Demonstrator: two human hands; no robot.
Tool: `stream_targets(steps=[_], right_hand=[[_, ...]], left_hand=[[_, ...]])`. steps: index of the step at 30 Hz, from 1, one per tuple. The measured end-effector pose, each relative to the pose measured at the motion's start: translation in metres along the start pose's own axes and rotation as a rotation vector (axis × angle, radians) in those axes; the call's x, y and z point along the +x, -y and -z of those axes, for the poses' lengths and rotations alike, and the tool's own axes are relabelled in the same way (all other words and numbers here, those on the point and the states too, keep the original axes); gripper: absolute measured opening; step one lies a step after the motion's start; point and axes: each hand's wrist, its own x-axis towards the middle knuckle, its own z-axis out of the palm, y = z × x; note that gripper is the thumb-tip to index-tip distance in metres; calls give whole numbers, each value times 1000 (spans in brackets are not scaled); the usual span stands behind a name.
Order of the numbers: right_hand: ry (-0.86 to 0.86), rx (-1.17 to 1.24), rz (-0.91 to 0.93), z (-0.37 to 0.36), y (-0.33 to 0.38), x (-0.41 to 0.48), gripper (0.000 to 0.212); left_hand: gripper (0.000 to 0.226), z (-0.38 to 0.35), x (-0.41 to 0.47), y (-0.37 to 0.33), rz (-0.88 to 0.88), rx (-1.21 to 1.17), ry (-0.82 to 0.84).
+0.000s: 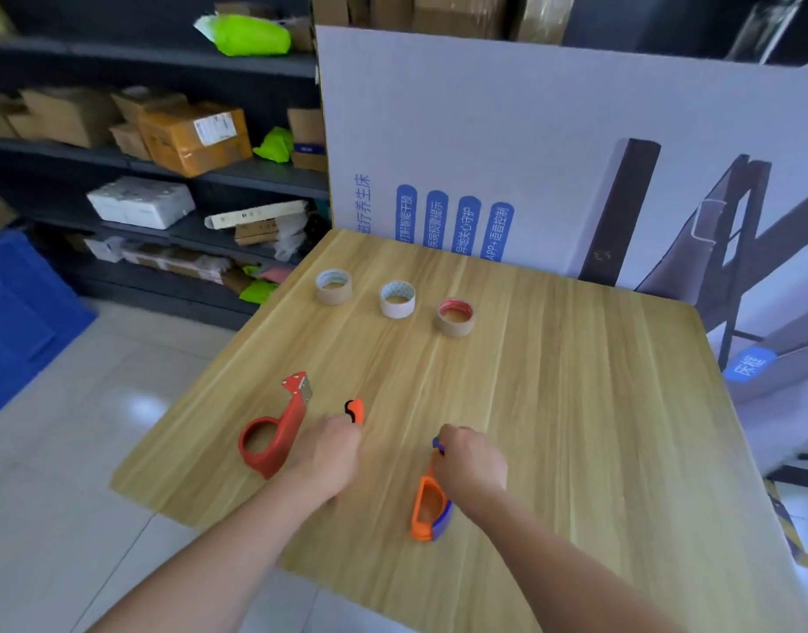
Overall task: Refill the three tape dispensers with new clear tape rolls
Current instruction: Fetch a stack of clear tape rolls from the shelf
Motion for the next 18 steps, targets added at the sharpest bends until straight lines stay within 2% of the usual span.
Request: stream_targets(steps=[9, 18], right_hand=[[-61, -219, 436, 36, 111, 6, 27], [-78, -282, 731, 55, 253, 8, 44]], left_hand=[[20, 72, -42, 94, 214, 123, -131], [22, 124, -94, 207, 389, 135, -233]])
